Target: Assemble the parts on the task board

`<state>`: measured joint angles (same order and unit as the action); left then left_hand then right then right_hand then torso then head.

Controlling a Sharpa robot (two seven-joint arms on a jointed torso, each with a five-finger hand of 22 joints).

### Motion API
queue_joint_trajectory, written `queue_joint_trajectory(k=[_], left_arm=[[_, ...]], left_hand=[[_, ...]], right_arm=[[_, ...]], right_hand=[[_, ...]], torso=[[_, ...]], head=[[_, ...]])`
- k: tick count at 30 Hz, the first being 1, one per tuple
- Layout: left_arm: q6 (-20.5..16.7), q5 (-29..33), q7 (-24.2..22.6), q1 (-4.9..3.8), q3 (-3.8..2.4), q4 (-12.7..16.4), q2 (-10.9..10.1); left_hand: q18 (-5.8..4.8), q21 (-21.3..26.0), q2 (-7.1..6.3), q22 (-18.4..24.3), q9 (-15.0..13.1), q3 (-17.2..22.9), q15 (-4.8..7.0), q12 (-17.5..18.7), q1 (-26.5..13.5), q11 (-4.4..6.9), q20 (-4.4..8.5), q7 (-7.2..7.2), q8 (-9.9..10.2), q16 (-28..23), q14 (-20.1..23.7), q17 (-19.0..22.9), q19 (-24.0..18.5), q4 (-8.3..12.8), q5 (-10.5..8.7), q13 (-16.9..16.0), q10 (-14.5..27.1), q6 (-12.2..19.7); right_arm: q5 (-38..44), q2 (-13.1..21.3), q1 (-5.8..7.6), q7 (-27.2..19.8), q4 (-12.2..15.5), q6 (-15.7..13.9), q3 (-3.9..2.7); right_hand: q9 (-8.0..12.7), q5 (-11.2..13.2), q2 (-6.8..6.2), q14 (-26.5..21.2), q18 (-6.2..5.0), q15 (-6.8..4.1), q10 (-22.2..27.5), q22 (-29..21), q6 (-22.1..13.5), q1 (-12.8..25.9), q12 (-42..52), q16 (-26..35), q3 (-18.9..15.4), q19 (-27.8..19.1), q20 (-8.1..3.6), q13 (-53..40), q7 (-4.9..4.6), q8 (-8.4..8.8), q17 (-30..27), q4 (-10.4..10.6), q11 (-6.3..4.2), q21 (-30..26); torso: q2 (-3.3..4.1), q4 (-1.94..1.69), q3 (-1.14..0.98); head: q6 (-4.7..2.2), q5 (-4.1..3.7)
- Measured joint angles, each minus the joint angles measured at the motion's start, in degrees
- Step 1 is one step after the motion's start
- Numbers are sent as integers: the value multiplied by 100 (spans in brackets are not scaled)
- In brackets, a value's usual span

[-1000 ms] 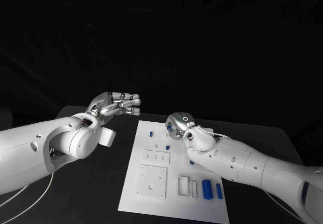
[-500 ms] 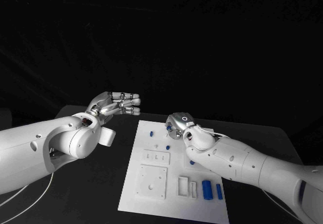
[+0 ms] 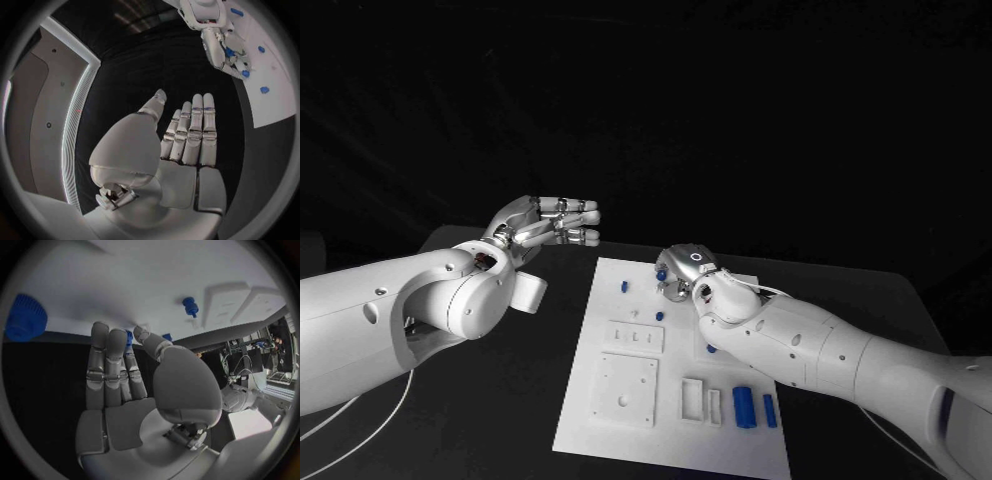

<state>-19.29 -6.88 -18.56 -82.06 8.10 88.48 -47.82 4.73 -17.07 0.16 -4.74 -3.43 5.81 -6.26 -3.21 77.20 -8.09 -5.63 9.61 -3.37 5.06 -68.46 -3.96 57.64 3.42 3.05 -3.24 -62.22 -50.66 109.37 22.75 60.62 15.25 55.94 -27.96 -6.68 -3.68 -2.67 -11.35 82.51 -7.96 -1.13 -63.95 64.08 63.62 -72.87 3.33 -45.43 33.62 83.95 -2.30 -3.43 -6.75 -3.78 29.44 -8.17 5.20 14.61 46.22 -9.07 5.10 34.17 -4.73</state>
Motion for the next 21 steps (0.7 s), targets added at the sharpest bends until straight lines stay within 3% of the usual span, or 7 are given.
queue_joint_trajectory(k=[2, 5, 9, 13, 15, 17, 21], left_arm=[[0, -1, 0, -1, 0, 0, -2], [0, -2, 0, -4, 0, -2, -11], [0, -3, 0, -8, 0, -5, -29], [-1, -4, 0, -11, 0, -7, -39], [-1, -4, 0, -12, 0, -8, -47], [-1, -4, 0, -12, 0, -16, -57], [-1, -5, 0, -13, 1, -54, -59]], left_hand=[[0, 0, 0, 0, 0, 0, 0, 0, 0, 0, 0, 18, 0, 0, 0, 0, 0, 0, 0, 0, 0, 18], [0, 0, 0, 0, 0, 0, 0, 0, 0, 0, 0, 21, 0, 0, 0, 0, 0, 0, 0, 0, 0, 21], [0, 0, 0, 0, 0, 0, 0, 0, 0, 0, 0, 21, 0, 0, 0, 0, 0, 0, 0, 0, 0, 21], [2, 0, 0, -1, 0, 0, 0, 0, 0, 0, 0, 21, 0, 0, 0, 0, 0, 0, 0, 0, 0, 21], [3, 0, 0, -1, 0, 0, 0, 0, 0, 0, 0, 21, 0, 0, 0, 0, 0, 0, 0, 0, 0, 21], [5, 0, 0, -1, 0, 0, 0, 0, 0, 0, 0, 21, 0, 0, 0, 0, 0, 0, 0, 0, 0, 21], [11, 0, 0, -1, 0, 0, 0, 0, 0, 0, 0, 21, 0, 0, 0, 0, 0, 0, 0, 0, 0, 21]], right_arm=[[-30, 7, -1, -8, 8, -7, 0], [-82, 44, -1, -15, 63, -29, 0], [-137, 166, 10, -14, 246, -66, 2], [-190, 365, 53, -3, 536, -110, -3], [-217, 493, 66, 1, 717, -134, -29], [-252, 670, 76, 5, 953, -164, -100], [-341, 1038, 100, 10, 1366, -235, -275]], right_hand=[[-1, 0, -37, 0, -3, 0, 156, -63, -70, -37, 0, 23, -108, 8, 8, 3, 5, -4, -33, 22, 31, -58], [5, 0, -164, -47, -2, 47, 788, -189, -288, -164, 0, 125, -402, 6, 9, 16, 3, -4, -107, 87, 141, -183], [11, -88, -308, -19, -42, 89, 1322, -395, -671, -488, 0, 256, -880, 8, 49, 35, -65, -4, -203, 254, 195, -332], [18, -177, -381, -1, -94, 86, 1470, -539, -898, -578, 0, 275, -1119, 8, 50, 38, -60, -4, -226, 444, 207, -377], [18, -182, -381, 14, -96, 76, 1304, -569, -856, -578, -1, 277, -1075, 8, 50, 38, -30, -4, -226, 488, 190, -377], [17, -206, -373, 41, -97, 62, 874, -581, -741, -570, -1, 277, -1041, 8, 50, 28, -40, -4, -222, 498, 155, -375], [14, -206, -215, 71, -101, 4, -49, -543, -393, -383, 11, 218, -641, 9, 44, 15, -64, -4, -154, 363, 1, -244]], torso=[[0, 1, 0], [-1, 1, -3], [-4, 9, -3], [-9, 20, -7], [-10, 29, -11], [-15, 44, -15], [-32, 81, -29]], head=[[0, 3], [-3, 5], [-18, 17], [-42, 21], [-60, 35], [-79, 42], [-118, 57]])
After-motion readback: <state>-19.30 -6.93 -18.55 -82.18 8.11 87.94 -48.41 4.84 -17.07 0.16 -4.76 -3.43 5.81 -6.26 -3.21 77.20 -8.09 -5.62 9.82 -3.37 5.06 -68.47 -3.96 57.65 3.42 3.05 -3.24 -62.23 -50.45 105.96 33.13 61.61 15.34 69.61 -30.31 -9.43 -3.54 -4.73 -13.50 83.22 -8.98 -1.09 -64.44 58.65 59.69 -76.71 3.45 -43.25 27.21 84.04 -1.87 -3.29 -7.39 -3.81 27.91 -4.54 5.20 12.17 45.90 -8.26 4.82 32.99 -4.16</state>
